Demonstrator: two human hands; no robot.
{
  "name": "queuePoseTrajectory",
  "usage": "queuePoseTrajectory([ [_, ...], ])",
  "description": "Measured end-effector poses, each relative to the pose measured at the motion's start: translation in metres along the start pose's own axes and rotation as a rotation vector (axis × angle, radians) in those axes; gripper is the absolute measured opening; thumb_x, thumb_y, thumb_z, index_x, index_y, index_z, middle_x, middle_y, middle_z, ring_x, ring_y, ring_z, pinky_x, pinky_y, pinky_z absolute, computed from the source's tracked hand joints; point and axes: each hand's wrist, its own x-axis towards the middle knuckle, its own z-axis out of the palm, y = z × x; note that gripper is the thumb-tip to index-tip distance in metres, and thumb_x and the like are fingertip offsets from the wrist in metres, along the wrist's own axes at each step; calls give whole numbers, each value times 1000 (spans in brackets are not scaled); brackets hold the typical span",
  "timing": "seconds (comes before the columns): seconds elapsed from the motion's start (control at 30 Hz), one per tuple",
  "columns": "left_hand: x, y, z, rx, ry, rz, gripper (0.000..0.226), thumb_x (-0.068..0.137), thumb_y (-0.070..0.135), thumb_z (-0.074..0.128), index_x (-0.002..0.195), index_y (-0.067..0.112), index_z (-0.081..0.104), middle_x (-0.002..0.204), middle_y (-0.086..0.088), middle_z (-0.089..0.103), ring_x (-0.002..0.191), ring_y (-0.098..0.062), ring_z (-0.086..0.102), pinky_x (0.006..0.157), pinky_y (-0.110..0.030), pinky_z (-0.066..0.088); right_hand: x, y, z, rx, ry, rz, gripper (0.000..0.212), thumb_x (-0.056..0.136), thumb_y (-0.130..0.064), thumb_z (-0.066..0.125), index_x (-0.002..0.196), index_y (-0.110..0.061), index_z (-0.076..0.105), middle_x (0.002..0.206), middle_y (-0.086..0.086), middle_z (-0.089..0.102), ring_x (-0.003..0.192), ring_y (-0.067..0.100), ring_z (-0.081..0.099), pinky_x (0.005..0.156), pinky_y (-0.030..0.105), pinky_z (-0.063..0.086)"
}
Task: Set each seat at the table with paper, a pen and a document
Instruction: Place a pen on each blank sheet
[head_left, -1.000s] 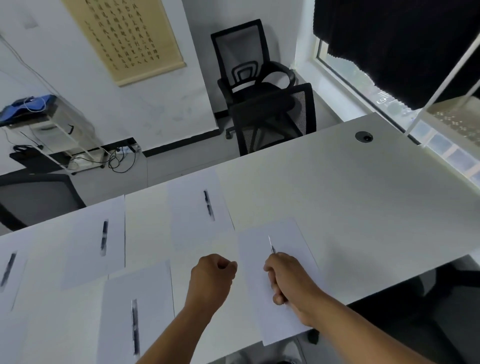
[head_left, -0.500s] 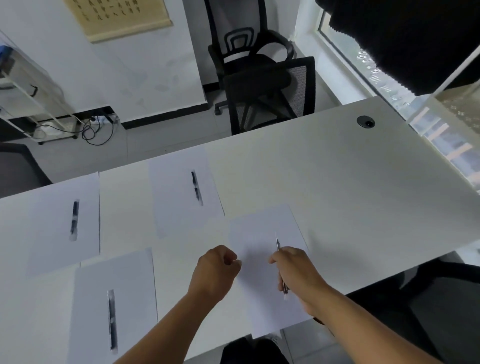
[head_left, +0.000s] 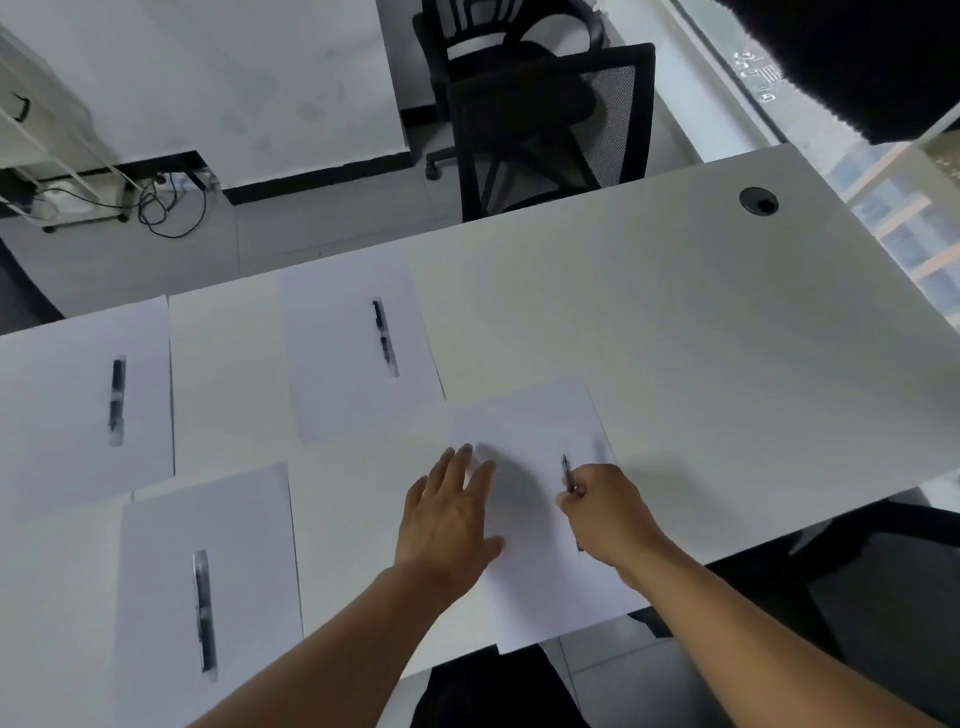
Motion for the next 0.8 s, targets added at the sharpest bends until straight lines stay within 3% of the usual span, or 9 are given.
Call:
queuePoseTrajectory([
  [0.1,5,0,7,53,-31,7,107,100,53,71,175,30,-2,182,-2,-20,169,-23,-17,136,-45,6,5,-1,1,-63,47,-29,19,99,-16,67,84,-10,57,78,4,63,73,32,67,65,42,60],
  [0.17,6,-1,12,61,-35,8,107,100,53,70,175,29,-3,182,-2,-21,169,-22,-17,136,-44,6,7,-2,1,-87,69,-29,19,96,-15,72,90,-5,59,83,8,68,76,36,69,70,49,64],
  [0.33,8,-4,17,57,-31,1,106,100,56,70,175,27,1,182,0,-17,169,-20,-14,136,-41,9,17,1,4,-130,121,-48,23,95,-16,76,93,-14,53,98,5,69,94,32,67,78,43,59],
  [0.5,8,-4,19,52,-29,-1,107,100,55,71,175,28,-1,182,0,-18,169,-21,-15,136,-42,8,22,8,8,-157,105,-57,27,96,-17,77,89,-11,51,88,5,65,86,31,66,78,50,60],
  [0.8,9,-5,22,43,-28,-5,106,101,53,70,175,29,-4,181,1,-22,168,-20,-19,137,-42,4,27,11,10,-215,100,-71,30,95,-17,79,87,-14,50,88,4,64,85,29,65,77,45,58],
])
